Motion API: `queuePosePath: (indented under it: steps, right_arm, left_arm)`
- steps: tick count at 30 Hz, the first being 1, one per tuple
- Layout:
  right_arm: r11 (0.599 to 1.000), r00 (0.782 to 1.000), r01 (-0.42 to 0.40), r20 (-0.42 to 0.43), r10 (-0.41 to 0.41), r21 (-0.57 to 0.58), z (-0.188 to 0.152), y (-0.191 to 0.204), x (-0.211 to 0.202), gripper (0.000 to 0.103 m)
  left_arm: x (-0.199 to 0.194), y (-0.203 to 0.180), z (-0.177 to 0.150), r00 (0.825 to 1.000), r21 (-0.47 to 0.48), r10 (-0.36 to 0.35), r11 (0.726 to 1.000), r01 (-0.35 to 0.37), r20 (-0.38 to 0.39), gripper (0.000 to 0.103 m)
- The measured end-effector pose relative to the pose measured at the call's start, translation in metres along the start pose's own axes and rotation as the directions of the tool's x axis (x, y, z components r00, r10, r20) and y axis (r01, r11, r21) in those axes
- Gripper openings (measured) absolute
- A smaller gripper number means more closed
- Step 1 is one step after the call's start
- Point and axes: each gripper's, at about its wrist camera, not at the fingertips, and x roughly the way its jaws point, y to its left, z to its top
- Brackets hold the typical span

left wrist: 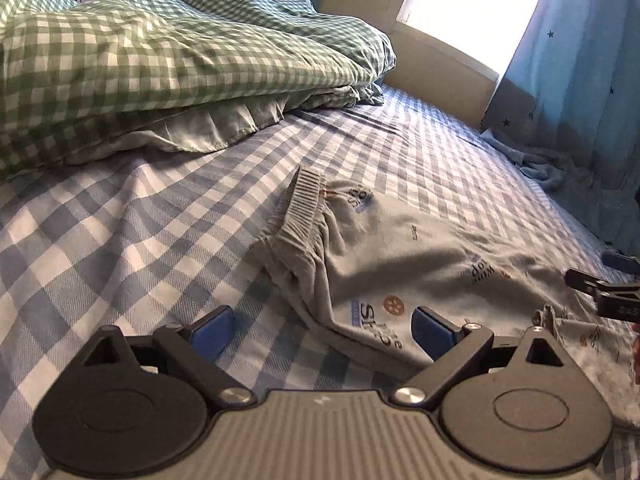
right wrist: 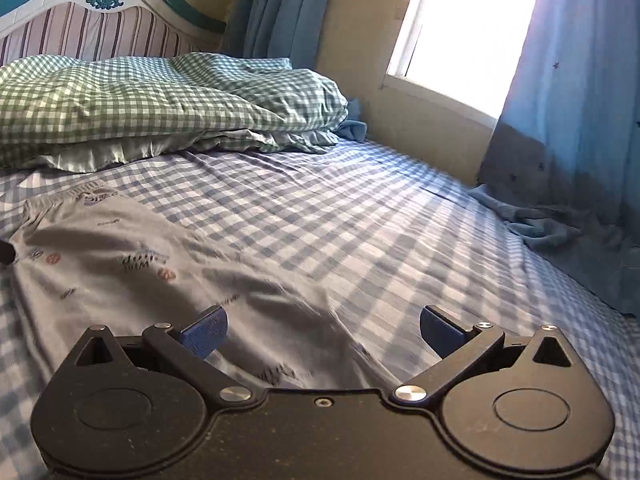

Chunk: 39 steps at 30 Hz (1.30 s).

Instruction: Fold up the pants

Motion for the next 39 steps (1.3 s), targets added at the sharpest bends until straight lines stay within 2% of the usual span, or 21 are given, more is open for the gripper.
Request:
queuePosePath:
  steps: [4, 6, 9, 13, 15, 17, 20, 22, 24, 26, 29, 34, 39]
  right_arm:
    - [0.995, 0.998, 0.03, -0.064, -0.023, 0.1, 0.005, -0.002, 0.067, 0.102]
    - [0.994, 0.993, 0.054, -0.109, -0.043, 0.095, -0.001, -0.004, 0.09, 0.102]
    - [0.992, 0.996, 0.022, -0.085, -0.011, 0.122, 0.001, -0.012, 0.091, 0.102]
    - [0.994, 0.997, 0.074, -0.042, -0.071, 0.079, 0.004, -0.01, 0.054, 0.102]
    - [0.993, 0.999, 0.047, -0.032, -0.044, 0.104, -0.001, -0.008, 0.026, 0.102]
    - [0.99, 1.0, -0.003, -0.026, 0.007, 0.143, -0.013, -0.007, -0.004, 0.102]
    - [0.982, 0.999, -0.013, -0.032, 0.019, 0.19, -0.037, -0.001, -0.046, 0.102]
    - [0.977, 1.0, 0.016, -0.024, -0.012, 0.211, -0.052, 0.006, -0.07, 0.102]
    - [0.979, 0.998, 0.066, -0.018, -0.063, 0.193, -0.066, 0.017, -0.083, 0.102]
    - [0.98, 0.991, 0.129, -0.034, -0.126, 0.149, -0.077, 0.029, -0.082, 0.102]
    - [0.985, 0.987, 0.149, -0.078, -0.142, 0.091, -0.089, 0.04, -0.067, 0.102]
    - [0.985, 0.99, 0.141, -0.04, -0.138, 0.1, -0.085, 0.035, -0.072, 0.102]
    - [0.981, 0.991, 0.131, -0.013, -0.131, 0.145, -0.086, 0.019, -0.089, 0.102]
  left_arm:
    - [0.021, 0.009, 0.01, 0.999, -0.059, -0.022, 0.998, 0.024, 0.029, 0.098]
    - [0.024, 0.013, 0.01, 0.998, -0.083, -0.035, 0.996, 0.039, 0.052, 0.098]
    - [0.024, 0.017, 0.005, 0.995, -0.091, -0.046, 0.994, 0.054, 0.084, 0.095]
    - [0.017, 0.021, -0.002, 0.992, -0.129, -0.024, 0.991, 0.04, 0.127, 0.084]
    - [0.015, 0.026, -0.003, 0.989, -0.177, -0.027, 0.983, 0.052, 0.143, 0.079]
    - [0.014, 0.032, -0.003, 0.988, -0.217, -0.023, 0.975, 0.056, 0.154, 0.068]
    - [0.016, 0.037, -0.001, 0.988, -0.263, -0.019, 0.963, 0.058, 0.151, 0.051]
    - [0.018, 0.04, -0.001, 0.988, -0.303, -0.016, 0.951, 0.062, 0.154, 0.048]
    - [0.021, 0.041, 0.0, 0.989, -0.339, -0.006, 0.939, 0.057, 0.151, 0.039]
    - [0.024, 0.04, 0.002, 0.99, -0.36, 0.006, 0.932, 0.046, 0.142, 0.023]
    - [0.023, 0.033, 0.008, 0.989, -0.345, 0.009, 0.938, 0.043, 0.148, 0.017]
    - [0.009, 0.012, 0.029, 0.983, -0.267, -0.008, 0.962, 0.058, 0.185, 0.016]
    - [-0.012, -0.038, 0.051, 0.971, -0.127, -0.066, 0.987, 0.097, 0.229, 0.016]
